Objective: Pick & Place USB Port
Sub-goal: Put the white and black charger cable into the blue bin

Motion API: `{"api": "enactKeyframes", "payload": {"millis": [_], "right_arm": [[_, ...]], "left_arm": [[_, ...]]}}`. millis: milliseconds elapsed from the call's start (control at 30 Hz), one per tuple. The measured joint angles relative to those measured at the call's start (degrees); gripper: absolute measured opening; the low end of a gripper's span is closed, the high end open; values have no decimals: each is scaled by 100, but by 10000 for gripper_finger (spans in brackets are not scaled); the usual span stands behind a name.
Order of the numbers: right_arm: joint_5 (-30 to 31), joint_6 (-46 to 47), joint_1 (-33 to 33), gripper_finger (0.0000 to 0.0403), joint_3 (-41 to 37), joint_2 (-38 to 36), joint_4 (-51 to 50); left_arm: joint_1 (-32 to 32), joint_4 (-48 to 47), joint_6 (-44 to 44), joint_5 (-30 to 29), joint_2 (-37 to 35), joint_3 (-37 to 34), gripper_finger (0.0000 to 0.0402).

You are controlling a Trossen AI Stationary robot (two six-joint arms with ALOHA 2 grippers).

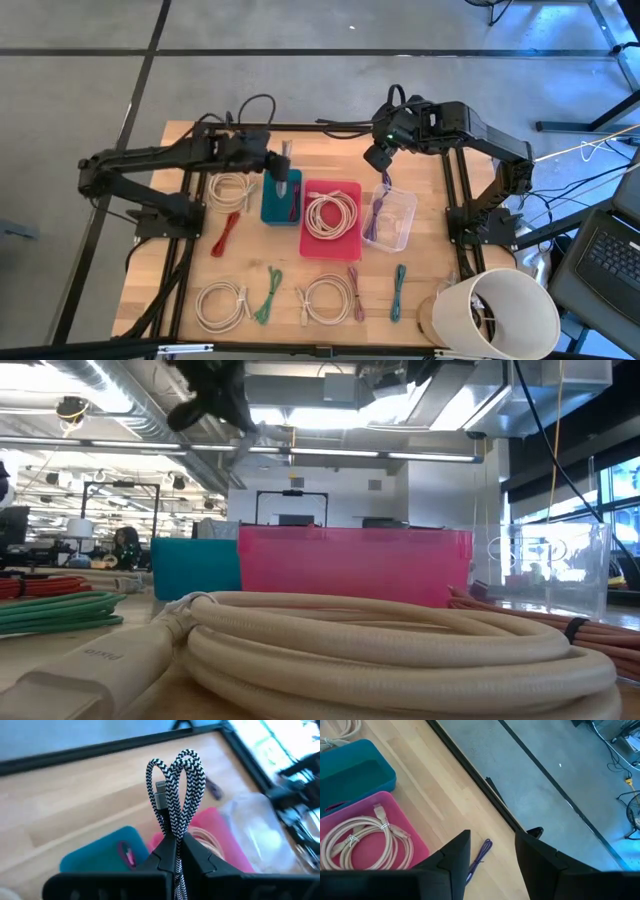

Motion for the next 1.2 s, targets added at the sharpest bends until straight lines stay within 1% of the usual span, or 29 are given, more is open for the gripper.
{"api": "enactKeyframes", "payload": {"millis": [133, 300, 500, 633, 800, 1067, 1200], "right_arm": [[0, -105, 0, 157, 0, 0, -2], [0, -461, 1, 157, 0, 0, -13], [0, -838, 2, 157, 0, 0, -99], [0, -1036, 1, 157, 0, 0, -127], [0, -1087, 0, 157, 0, 0, -197], [0, -1220, 1, 157, 0, 0, -214], [0, -1217, 0, 157, 0, 0, -216]], "left_arm": [[328, -125, -394, 390, 388, -2, 6], [372, -107, -482, 885, 1033, -2, 6], [364, -109, -862, 916, 1660, -4, 6], [365, -109, -1047, 1065, 1925, -4, 5], [329, -198, -1202, 1117, 2204, -4, 5], [333, -281, -1261, 1460, 2654, -56, 5], [345, -303, -1257, 1491, 2876, -114, 5]]}}
